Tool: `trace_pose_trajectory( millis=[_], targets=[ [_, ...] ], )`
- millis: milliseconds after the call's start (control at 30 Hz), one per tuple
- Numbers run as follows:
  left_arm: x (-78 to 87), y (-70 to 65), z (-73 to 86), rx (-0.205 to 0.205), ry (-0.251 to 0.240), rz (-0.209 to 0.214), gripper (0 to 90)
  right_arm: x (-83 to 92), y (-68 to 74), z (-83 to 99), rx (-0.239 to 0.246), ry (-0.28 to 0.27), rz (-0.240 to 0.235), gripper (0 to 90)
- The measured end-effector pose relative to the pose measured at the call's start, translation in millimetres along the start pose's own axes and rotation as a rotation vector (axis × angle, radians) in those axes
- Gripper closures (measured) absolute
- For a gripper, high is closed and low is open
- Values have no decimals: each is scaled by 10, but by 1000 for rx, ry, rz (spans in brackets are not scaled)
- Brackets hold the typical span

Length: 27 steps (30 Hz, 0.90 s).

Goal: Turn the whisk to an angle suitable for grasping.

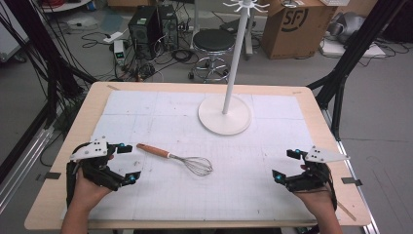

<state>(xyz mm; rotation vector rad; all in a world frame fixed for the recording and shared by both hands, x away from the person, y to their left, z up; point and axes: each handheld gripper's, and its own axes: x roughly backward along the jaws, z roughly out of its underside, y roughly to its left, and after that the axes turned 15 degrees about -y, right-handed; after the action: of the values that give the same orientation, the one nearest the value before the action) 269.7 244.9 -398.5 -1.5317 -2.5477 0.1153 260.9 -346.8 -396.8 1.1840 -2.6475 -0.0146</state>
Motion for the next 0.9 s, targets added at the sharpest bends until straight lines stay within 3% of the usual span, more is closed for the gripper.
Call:
trace_pose_trajectory(
  millis=[267,500,533,667,900],
  targets=[
    [-8,4,1,1,5,-11,17,0,3,20,2,6,-1,12],
    [-62,65,0,-3,40,-36,17,27,-16,25,5,5,8,12],
    [-103,106,-9,-5,59,-53,17,31,-17,25,-1,7,11,12],
    [-190,153,-21,1,85,-55,17,30,-26,28,2,9,12,12],
    [-468,227,-147,-8,137,-25,17,24,-26,29,7,13,9,12]
  ],
)
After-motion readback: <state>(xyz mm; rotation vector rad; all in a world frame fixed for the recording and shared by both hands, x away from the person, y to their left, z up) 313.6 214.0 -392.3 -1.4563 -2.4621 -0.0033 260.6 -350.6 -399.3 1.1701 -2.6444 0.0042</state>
